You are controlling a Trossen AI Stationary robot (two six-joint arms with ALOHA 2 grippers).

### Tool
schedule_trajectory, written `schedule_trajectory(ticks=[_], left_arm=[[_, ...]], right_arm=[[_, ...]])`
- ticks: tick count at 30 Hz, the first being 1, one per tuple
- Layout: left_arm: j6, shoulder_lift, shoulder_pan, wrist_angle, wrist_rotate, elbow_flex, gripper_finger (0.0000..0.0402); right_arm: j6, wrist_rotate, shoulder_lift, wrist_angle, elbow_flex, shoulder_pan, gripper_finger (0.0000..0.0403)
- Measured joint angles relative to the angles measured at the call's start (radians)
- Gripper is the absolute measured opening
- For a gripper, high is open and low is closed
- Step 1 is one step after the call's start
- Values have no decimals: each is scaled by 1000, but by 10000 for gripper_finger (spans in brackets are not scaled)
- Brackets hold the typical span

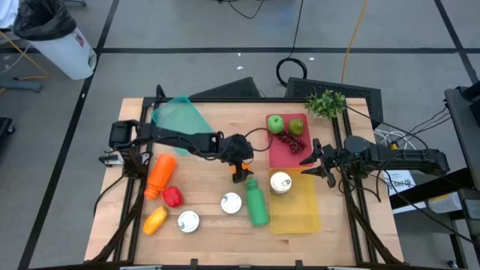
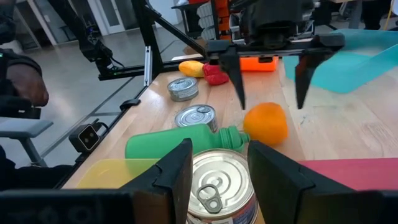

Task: Pick & Place Food Item
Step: Put the orange into the pink bin

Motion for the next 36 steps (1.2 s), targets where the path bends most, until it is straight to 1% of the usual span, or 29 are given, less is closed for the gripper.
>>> schedule_trajectory(ticks=[2,4,6,8,11,13,15,18,20,26,28,32,36], left_arm=[[-27,0,-13,-24,-43,0,374],[-71,0,-25,-69,-136,0,374],[-144,-10,-31,-144,-226,0,374],[-235,-19,-34,-221,-265,10,374],[-371,-28,-33,-336,-239,48,374],[-406,-31,-38,-368,-203,61,374],[-371,-30,-48,-377,-169,63,374],[-241,-30,-63,-380,-117,62,374],[-162,-30,-73,-376,-103,62,374],[-137,-29,-101,-377,-80,62,374],[-170,-19,-113,-377,-77,61,374],[-286,-6,-136,-393,-75,59,374],[-331,9,-158,-405,-133,59,374]], right_arm=[[0,0,0,0,0,0,141],[0,0,0,0,0,0,141],[0,0,0,0,0,0,141],[1,0,0,0,0,0,141],[1,0,0,0,0,0,141],[-1,1,0,0,0,0,141],[-4,1,2,0,0,0,141],[-6,1,4,-1,0,0,141],[-6,1,5,0,0,0,141],[1,0,5,0,0,0,141],[0,0,5,0,0,0,141],[0,0,5,0,0,0,141],[-2,1,7,3,0,0,141]])
